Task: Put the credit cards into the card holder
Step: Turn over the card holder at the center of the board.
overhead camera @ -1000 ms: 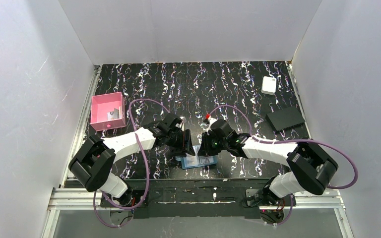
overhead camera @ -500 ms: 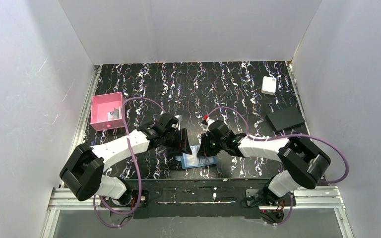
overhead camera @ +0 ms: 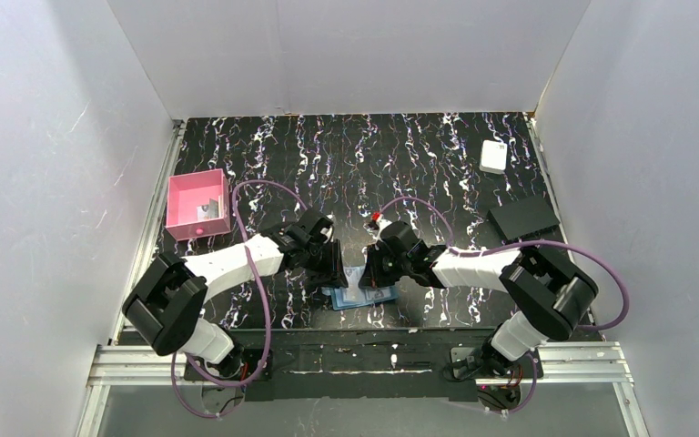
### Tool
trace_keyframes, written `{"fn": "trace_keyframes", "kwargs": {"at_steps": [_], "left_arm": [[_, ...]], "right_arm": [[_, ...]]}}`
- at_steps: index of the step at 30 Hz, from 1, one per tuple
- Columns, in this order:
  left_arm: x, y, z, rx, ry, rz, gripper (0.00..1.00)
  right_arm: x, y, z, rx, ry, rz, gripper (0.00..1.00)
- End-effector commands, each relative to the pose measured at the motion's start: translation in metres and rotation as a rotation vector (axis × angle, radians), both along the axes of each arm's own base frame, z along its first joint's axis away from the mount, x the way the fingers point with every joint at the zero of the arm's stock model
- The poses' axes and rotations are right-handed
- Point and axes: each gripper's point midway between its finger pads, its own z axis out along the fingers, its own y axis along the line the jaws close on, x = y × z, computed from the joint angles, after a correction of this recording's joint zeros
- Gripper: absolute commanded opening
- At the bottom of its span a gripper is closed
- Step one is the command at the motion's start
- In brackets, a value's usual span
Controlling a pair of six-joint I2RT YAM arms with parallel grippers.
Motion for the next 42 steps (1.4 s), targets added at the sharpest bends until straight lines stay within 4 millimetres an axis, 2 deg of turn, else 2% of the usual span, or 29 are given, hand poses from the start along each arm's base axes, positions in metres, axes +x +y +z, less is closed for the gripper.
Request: {"fn": "trace_keyframes", "kwargs": {"at_steps": [1,7,12,16,19,23,26,30,34,37,42], "left_arm": [[0.009,-0.007,0.01,-0.016,-0.035,-0.004,0.33],[0.007,-0.021,0.01,-0.072,-0.002,-0.024,0.34],[0.011,-0.033,0.015,-0.11,0.002,-0.041,0.34],[0.014,-0.042,0.028,-0.149,-0.017,-0.051,0.35],[0.016,-0.049,0.035,-0.172,-0.023,-0.06,0.38],[0.016,-0.059,0.035,-0.185,-0.012,-0.08,0.41],[0.015,-0.07,0.029,-0.195,0.016,-0.098,0.44],[0.016,-0.088,0.023,-0.227,0.043,-0.116,0.46],[0.015,-0.101,0.022,-0.235,0.044,-0.143,0.49],[0.014,-0.094,0.025,-0.211,0.025,-0.147,0.54],[0.007,-0.062,0.036,-0.115,-0.041,-0.159,0.61]], "right_arm": [[0.002,-0.006,-0.014,-0.031,0.001,-0.021,0.01],[0.002,-0.005,-0.014,-0.023,0.003,-0.015,0.01],[0.004,0.0,-0.002,0.015,0.004,-0.013,0.01],[0.006,-0.003,0.01,0.028,0.016,-0.028,0.02],[0.013,-0.008,0.031,0.019,-0.016,-0.05,0.17],[0.025,-0.034,0.048,-0.083,-0.068,-0.098,0.32],[0.036,-0.064,0.047,-0.178,-0.084,-0.149,0.36],[0.045,-0.094,0.048,-0.168,-0.054,-0.212,0.38],[0.044,-0.107,0.051,-0.149,-0.061,-0.22,0.43],[0.039,-0.102,0.054,-0.116,-0.054,-0.187,0.48],[0.027,-0.079,0.053,-0.003,-0.017,-0.092,0.63]]}}
